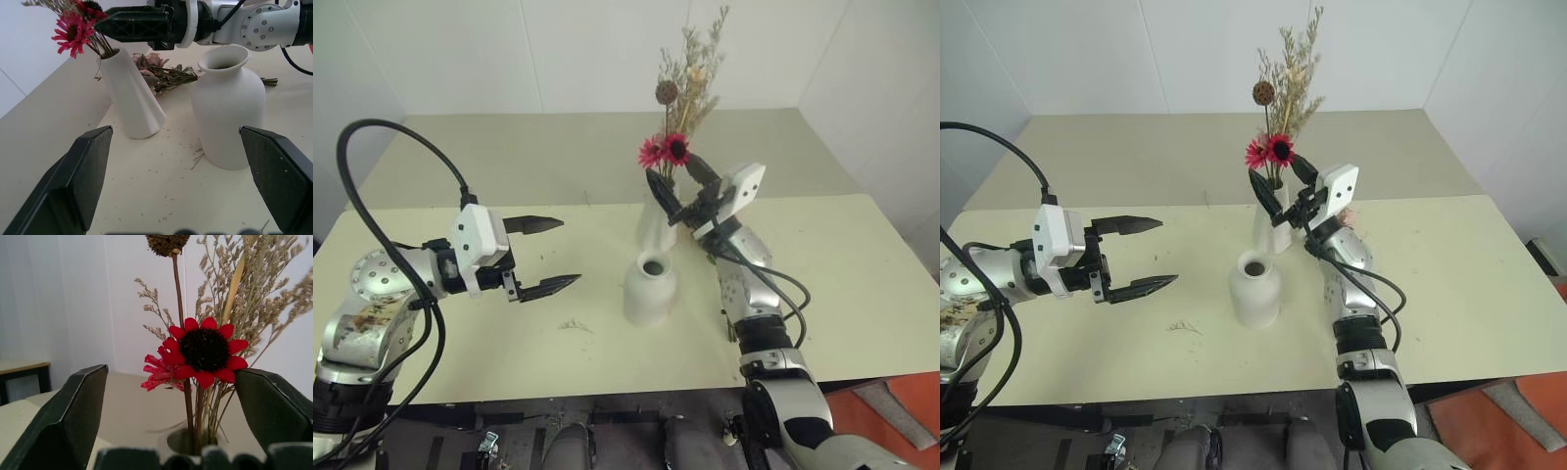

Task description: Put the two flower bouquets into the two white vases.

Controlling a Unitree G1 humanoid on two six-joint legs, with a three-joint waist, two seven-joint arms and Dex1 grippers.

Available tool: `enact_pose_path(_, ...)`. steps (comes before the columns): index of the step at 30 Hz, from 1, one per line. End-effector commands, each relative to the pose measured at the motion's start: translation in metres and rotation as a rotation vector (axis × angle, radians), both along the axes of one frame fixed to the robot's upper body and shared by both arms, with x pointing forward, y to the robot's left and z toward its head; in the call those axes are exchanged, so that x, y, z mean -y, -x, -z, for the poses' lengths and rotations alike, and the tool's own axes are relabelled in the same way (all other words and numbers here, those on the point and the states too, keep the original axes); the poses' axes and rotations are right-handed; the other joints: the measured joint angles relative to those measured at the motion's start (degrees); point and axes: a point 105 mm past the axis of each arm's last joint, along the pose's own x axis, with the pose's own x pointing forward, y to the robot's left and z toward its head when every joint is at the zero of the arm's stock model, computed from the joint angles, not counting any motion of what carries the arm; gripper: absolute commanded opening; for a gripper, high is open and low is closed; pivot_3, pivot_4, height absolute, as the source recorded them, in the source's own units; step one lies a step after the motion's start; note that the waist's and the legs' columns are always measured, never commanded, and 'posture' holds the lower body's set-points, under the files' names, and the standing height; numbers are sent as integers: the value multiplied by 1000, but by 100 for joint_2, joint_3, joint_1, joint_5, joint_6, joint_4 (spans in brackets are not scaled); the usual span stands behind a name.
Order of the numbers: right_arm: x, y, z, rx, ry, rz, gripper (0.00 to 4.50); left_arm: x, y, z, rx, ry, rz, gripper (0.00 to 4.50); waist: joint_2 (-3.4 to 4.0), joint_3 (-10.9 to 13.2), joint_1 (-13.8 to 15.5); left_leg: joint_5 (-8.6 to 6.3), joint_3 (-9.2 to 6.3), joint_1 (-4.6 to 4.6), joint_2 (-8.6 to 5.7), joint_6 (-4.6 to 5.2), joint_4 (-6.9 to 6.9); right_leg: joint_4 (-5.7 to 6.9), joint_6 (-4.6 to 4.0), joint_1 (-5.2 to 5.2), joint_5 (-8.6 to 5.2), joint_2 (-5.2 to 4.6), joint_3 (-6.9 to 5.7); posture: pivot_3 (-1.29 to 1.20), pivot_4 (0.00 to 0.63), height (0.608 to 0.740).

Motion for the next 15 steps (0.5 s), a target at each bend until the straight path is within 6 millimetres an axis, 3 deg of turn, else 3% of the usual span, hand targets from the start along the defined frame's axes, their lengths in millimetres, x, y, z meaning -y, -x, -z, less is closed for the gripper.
enact_pose_path(1,20,9,-12,55,12,72,4475,0,1,-8,38,-4,6,4500,0,0,0,0,0,0,0,0,0,0,0,0,0,0,0,0,150,740)
enact_pose_path(5,50,21,-15,20,48,147,4475,0,2,-7,35,-9,4,4500,0,0,8,0,0,0,0,0,0,-1,0,0,0,0,0,0,150,740)
enact_pose_path(8,66,28,-14,-69,194,197,4475,-1,2,-5,31,-19,0,4500,0,0,18,0,0,-2,-2,0,2,-2,0,1,0,-2,0,0,150,740)
enact_pose_path(12,80,33,5,-282,423,246,4475,-2,0,-3,28,-24,2,4500,-1,0,7,0,2,4,0,1,2,-23,-1,3,-2,2,2,0,150,740)
enact_pose_path(15,92,34,18,-487,490,335,4475,-1,-1,-3,26,-24,8,4500,-2,-1,-12,0,4,10,2,1,1,-18,-4,5,-3,5,5,0,150,740)
